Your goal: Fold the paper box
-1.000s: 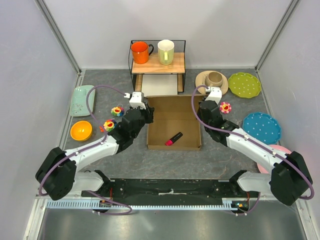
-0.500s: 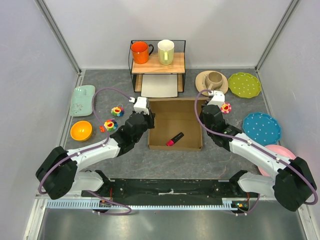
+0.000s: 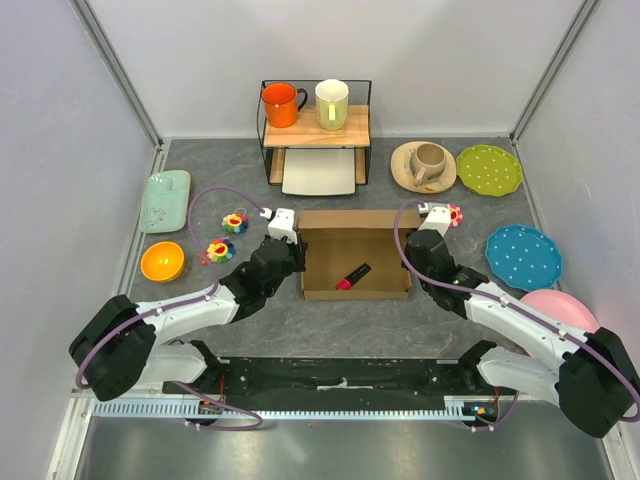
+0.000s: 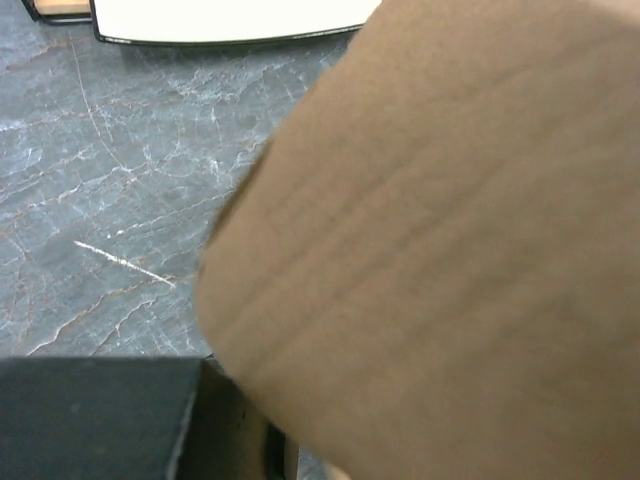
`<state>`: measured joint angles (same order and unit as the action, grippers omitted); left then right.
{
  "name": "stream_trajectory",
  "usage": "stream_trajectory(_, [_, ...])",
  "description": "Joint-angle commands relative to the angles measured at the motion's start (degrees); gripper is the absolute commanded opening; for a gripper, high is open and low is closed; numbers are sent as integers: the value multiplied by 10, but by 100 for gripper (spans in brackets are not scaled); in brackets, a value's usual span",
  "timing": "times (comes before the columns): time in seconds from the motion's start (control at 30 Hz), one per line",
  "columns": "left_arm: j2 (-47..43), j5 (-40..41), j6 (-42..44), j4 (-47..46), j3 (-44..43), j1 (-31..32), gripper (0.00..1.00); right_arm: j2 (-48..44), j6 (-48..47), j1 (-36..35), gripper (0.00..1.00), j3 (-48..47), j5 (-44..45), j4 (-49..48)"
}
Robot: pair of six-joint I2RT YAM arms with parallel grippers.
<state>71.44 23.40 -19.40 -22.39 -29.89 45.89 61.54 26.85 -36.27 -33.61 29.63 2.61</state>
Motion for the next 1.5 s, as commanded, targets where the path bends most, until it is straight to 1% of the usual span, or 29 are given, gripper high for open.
stream_trajectory(0.0, [-17,5,-9,-13,18,3,24,-19,18,-1,20,21,-16,59])
stream_trajectory(0.23, [-24,9,-11,-20,37,7,23,-65,24,-1,40,27,-20,92])
stream_trajectory(0.4, [-24,12,-9,-24,39,10,23,-125,33,-2,49,-3,-20,144])
stream_trajectory(0.43, [-24,13,-7,-26,39,11,23,-135,35,-2,51,-10,-18,170])
stream_trajectory(0.6, [-22,16,1,-28,36,14,23,-193,55,-2,53,-82,17,248])
stream_trajectory(0.63, [-22,16,1,-28,36,15,23,-196,58,-2,53,-110,34,279])
stream_trajectory(0.7, [-25,17,3,-27,38,16,23,-195,62,-2,53,-141,56,309])
stream_trajectory(0.73, [-33,17,6,-20,39,18,23,-192,63,-2,53,-174,67,339])
stream_trajectory(0.8, [-45,23,9,-9,43,21,23,-184,60,-3,53,-205,95,355])
stream_trajectory(0.83, [-66,24,13,7,45,22,23,-179,54,-2,54,-233,101,360])
stream_trajectory(0.93, [-108,28,15,36,62,24,23,-151,38,-2,55,-278,98,328])
stream_trajectory(0.97, [-142,29,14,57,75,24,23,-142,35,-2,55,-285,92,313])
stream_trajectory(1.03, [-176,37,8,80,90,26,23,-107,28,-2,56,-301,65,269])
stream_trajectory(1.07, [-216,38,6,110,101,26,23,-95,26,-2,56,-304,55,254])
stream_trajectory(1.1, [-236,43,2,127,106,27,23,-70,23,-2,56,-307,27,237])
stream_trajectory(1.17, [-283,49,-16,167,122,28,23,-46,25,-2,56,-317,1,193])
stream_trajectory(1.2, [-328,56,-24,206,127,28,23,-22,22,-2,56,-318,-32,160])
stream_trajectory(1.3, [-401,79,-55,259,140,29,24,26,15,-1,56,-320,-76,120])
stream_trajectory(1.33, [-410,83,-67,266,142,30,23,38,11,-1,56,-314,-104,112])
stream_trajectory(1.4, [-416,97,-81,277,134,29,23,67,7,-2,55,-304,-119,110])
stream_trajectory(1.47, [-397,93,-93,281,116,30,24,78,5,-2,54,-278,-146,118])
